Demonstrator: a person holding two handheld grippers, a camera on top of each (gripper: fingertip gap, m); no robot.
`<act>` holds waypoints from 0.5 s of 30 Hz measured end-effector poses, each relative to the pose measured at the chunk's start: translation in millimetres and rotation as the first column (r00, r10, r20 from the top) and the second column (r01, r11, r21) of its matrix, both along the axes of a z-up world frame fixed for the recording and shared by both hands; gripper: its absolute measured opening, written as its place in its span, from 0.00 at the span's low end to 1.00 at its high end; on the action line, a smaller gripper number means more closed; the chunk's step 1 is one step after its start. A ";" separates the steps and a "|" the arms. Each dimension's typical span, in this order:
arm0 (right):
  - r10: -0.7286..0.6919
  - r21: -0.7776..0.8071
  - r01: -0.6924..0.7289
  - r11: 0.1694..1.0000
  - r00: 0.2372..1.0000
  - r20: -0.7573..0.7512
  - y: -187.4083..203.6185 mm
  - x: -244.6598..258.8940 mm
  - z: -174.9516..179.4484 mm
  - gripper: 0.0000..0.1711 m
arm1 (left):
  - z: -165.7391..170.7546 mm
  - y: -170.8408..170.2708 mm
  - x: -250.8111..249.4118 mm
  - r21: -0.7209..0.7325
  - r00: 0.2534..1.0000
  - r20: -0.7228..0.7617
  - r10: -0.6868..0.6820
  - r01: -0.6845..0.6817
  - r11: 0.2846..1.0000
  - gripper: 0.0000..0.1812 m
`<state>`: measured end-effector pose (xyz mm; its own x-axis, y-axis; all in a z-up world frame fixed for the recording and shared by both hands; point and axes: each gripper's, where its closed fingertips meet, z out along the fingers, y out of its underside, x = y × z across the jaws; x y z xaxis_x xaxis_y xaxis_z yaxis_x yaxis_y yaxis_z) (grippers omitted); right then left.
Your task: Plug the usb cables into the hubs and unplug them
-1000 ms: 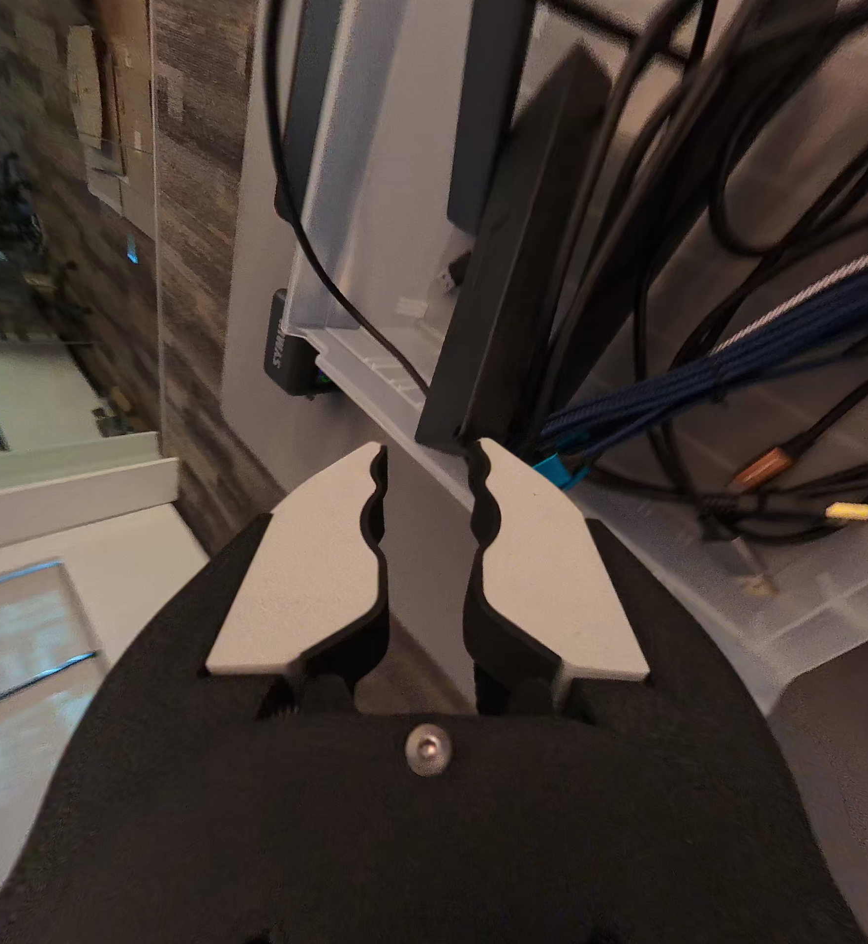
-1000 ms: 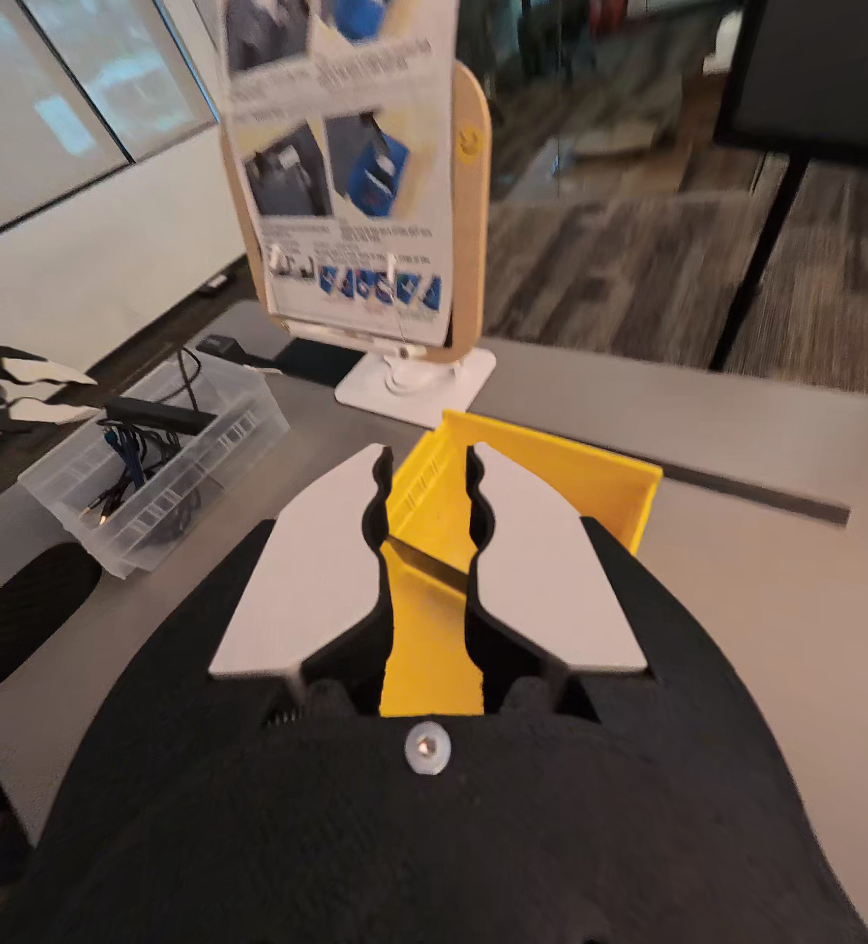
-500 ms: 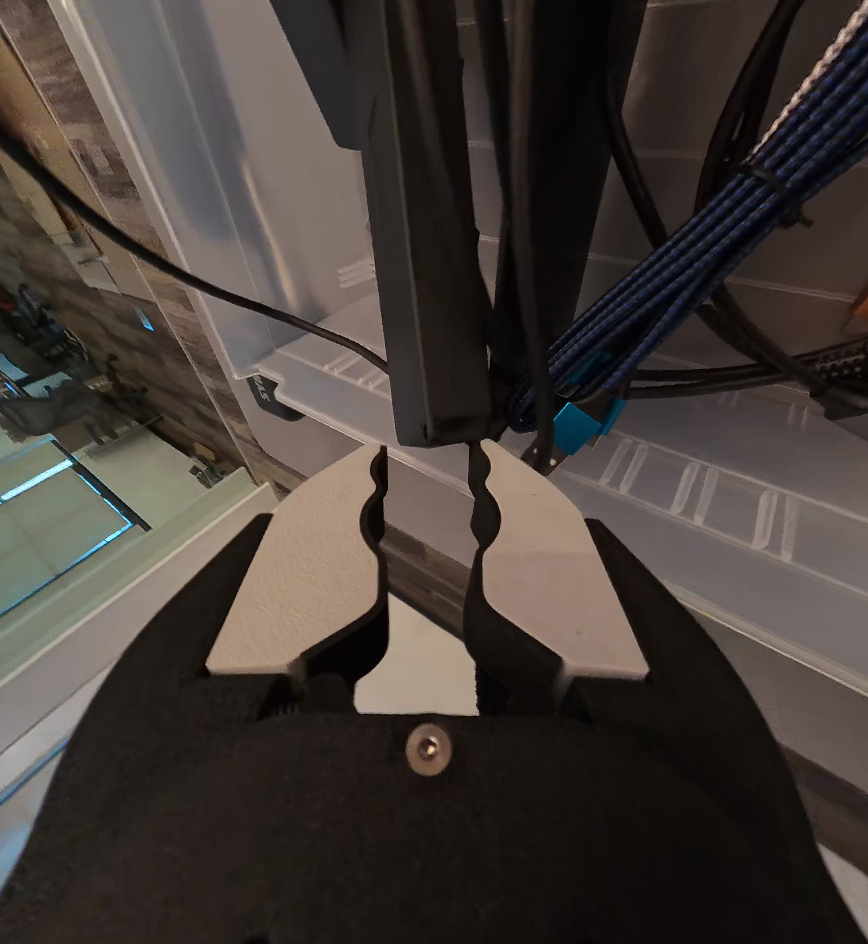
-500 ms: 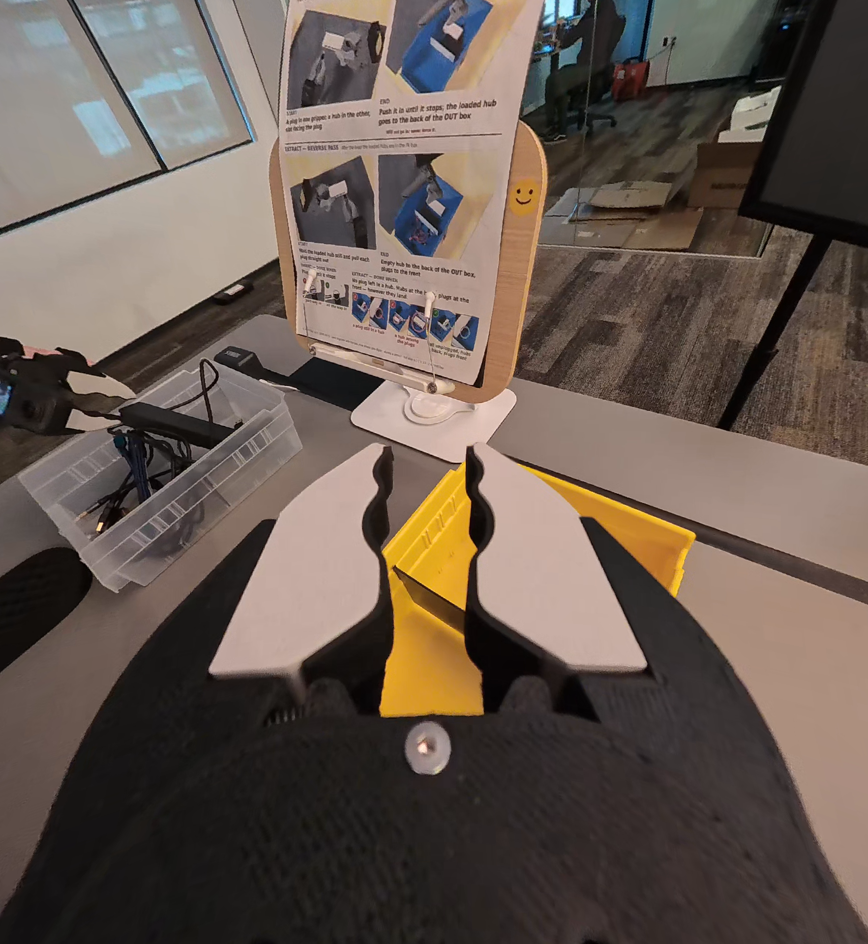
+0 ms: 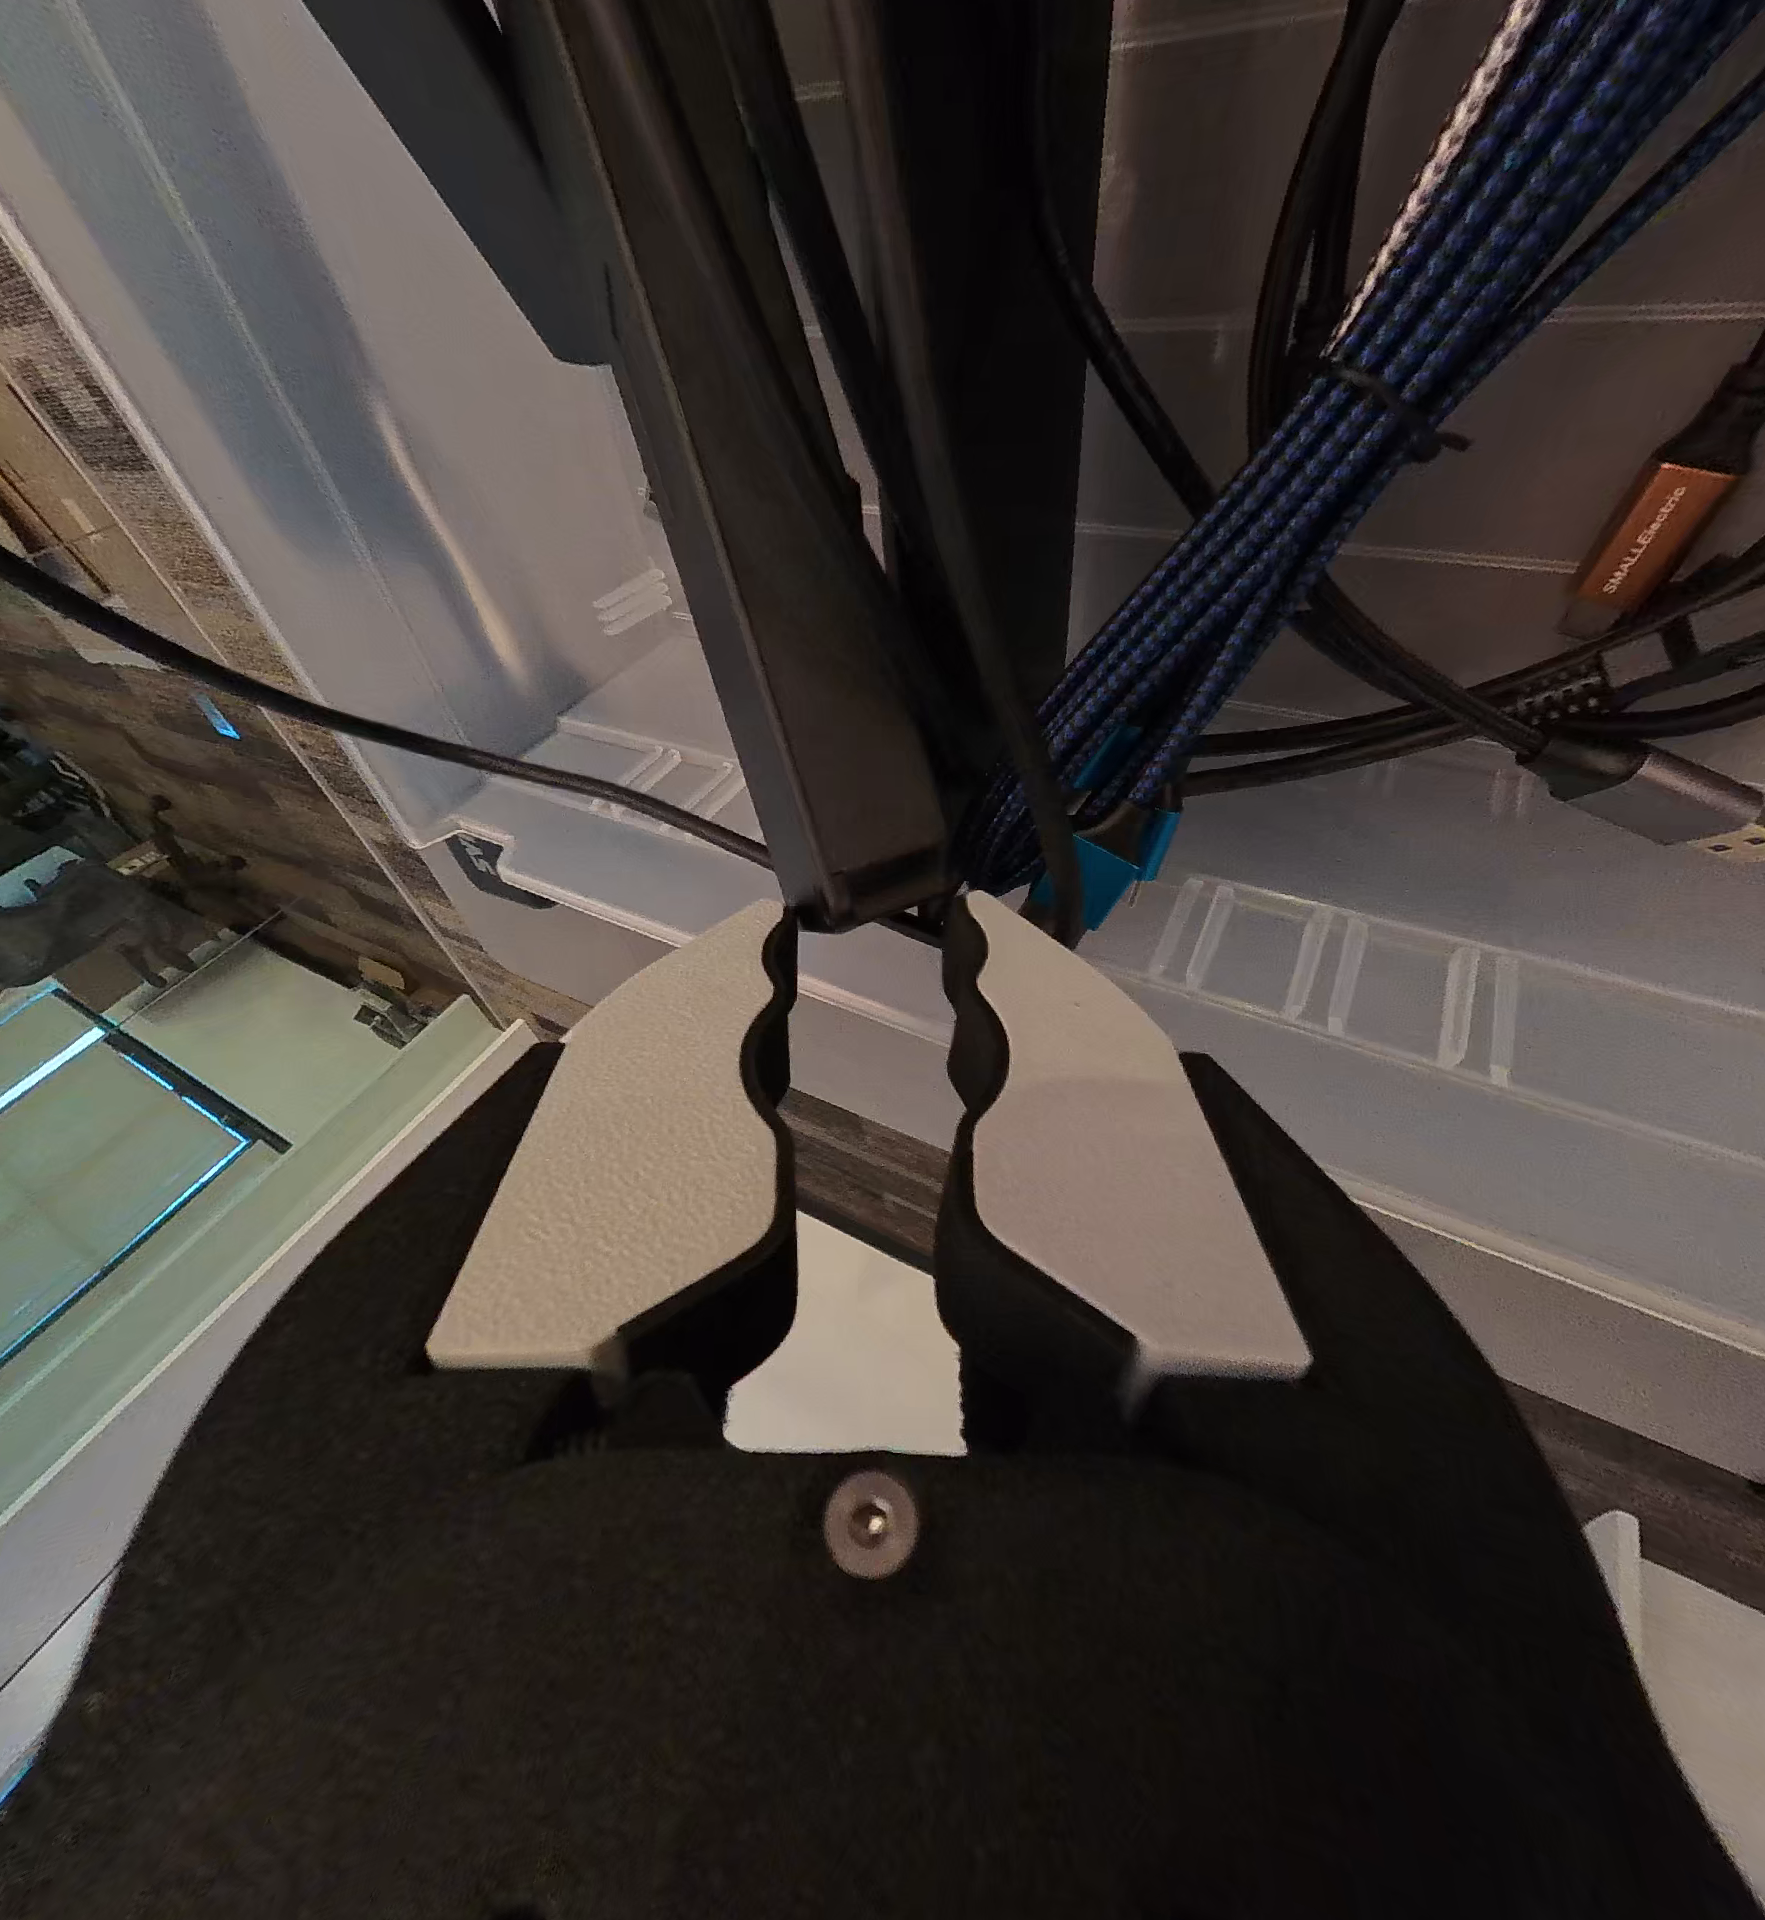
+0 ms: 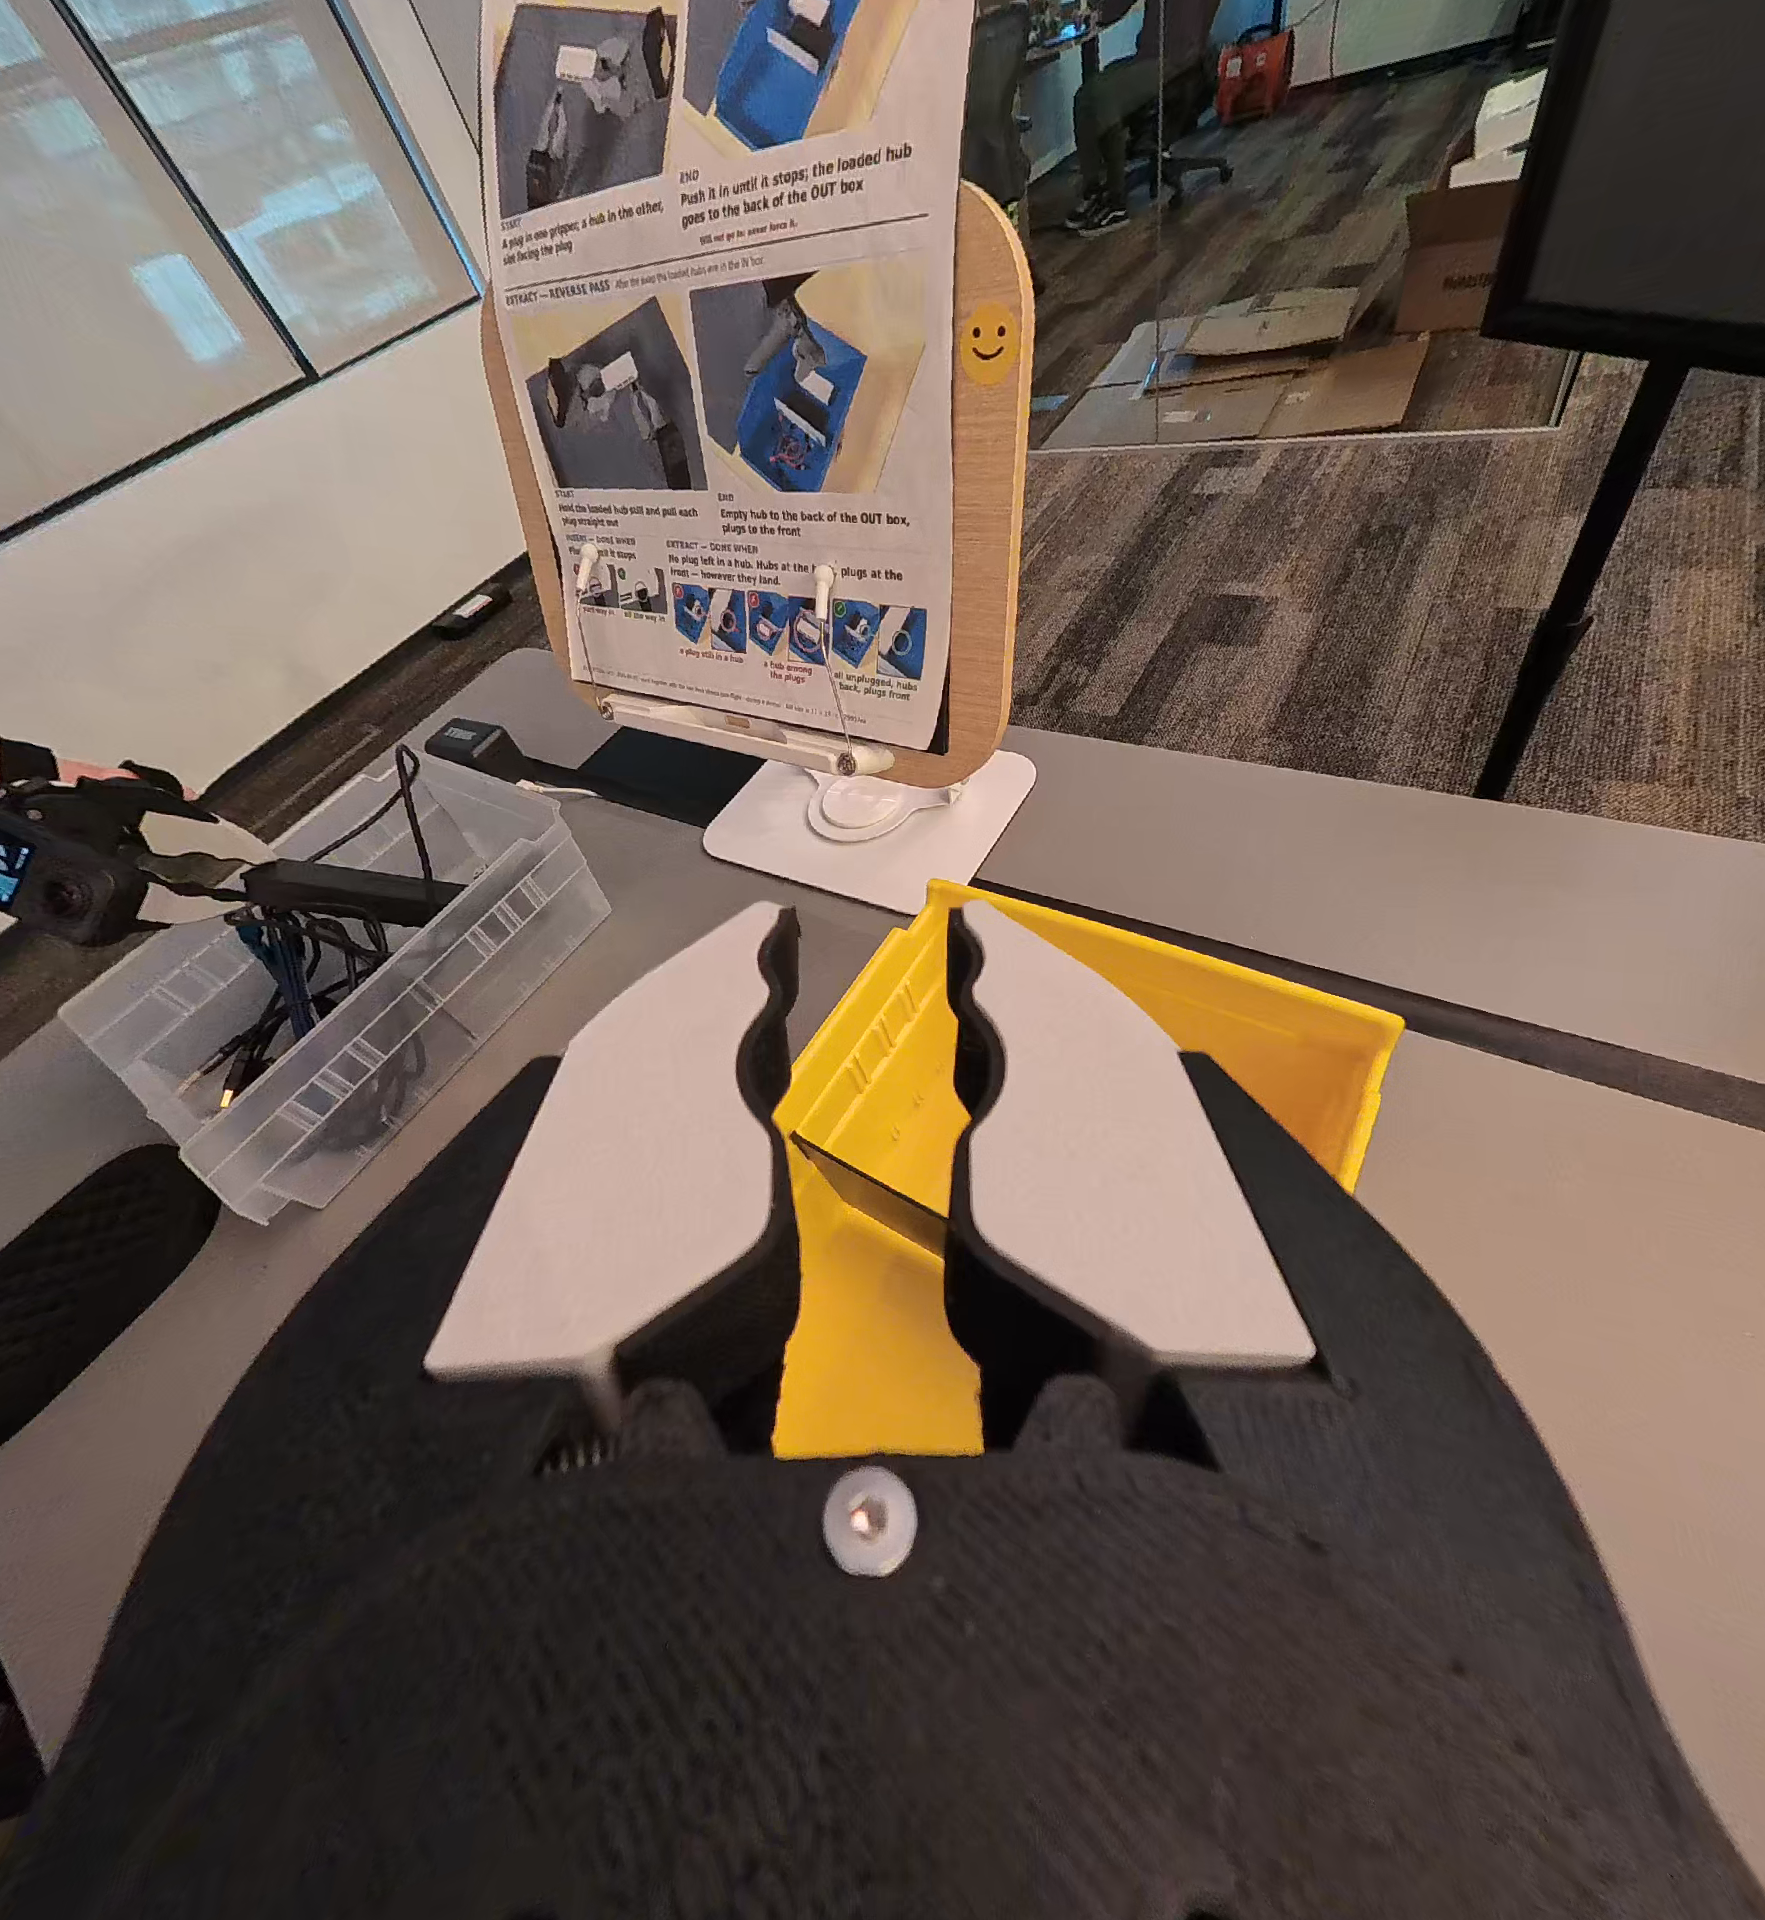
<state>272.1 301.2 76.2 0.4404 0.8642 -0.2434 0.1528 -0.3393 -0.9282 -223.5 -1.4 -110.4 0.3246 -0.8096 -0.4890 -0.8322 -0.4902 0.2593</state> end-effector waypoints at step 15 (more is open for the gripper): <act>0.011 -0.027 -0.008 1.000 0.993 0.115 3.6 -9.5 -21.2 0.15 | -9.4 14.5 13.1 0.082 0.993 0.107 0.041 -0.050 0.995 0.17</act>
<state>262.5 304.8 55.0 0.4585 0.8625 -0.2141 0.2619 -0.3614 -0.8949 -210.3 13.1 -119.8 0.4136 -0.7501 -0.5159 -0.8289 -0.5447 0.1274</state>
